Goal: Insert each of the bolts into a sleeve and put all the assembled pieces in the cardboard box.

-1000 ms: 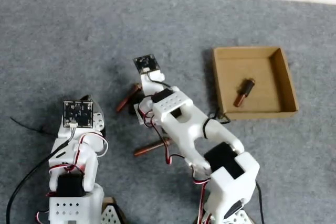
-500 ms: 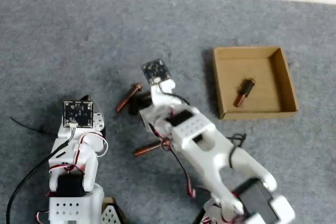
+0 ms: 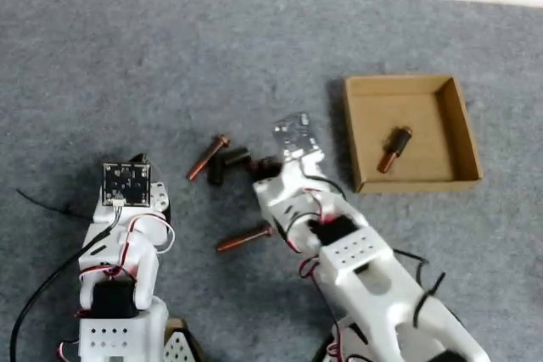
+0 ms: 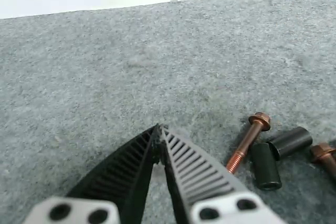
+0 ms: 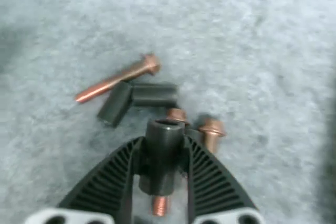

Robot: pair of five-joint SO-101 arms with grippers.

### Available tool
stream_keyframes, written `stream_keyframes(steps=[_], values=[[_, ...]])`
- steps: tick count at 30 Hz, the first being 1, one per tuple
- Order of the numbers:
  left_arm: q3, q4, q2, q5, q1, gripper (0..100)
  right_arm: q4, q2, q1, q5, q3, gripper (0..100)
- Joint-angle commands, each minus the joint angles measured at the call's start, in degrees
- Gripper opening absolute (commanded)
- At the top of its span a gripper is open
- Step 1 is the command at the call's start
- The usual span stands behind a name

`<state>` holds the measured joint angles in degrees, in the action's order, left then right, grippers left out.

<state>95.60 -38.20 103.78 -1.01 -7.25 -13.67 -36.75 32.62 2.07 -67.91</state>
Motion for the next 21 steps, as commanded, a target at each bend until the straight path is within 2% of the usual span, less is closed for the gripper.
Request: stream_keyframes(steps=[1, 14, 21], values=[[-0.4, 1.3, 0.7, 0.4, -0.6, 1, 1.5, -5.5, -3.2, -0.4, -1.1, 0.4], [-0.8, 1.3, 0.7, 0.1, -0.9, 1, 1.5, -21.9, -7.7, -0.4, -11.3, 0.4], [-1.5, 1.3, 0.7, -11.7, -0.9, 1, 1.3, -30.8, -9.6, -0.4, -17.4, 0.4]])
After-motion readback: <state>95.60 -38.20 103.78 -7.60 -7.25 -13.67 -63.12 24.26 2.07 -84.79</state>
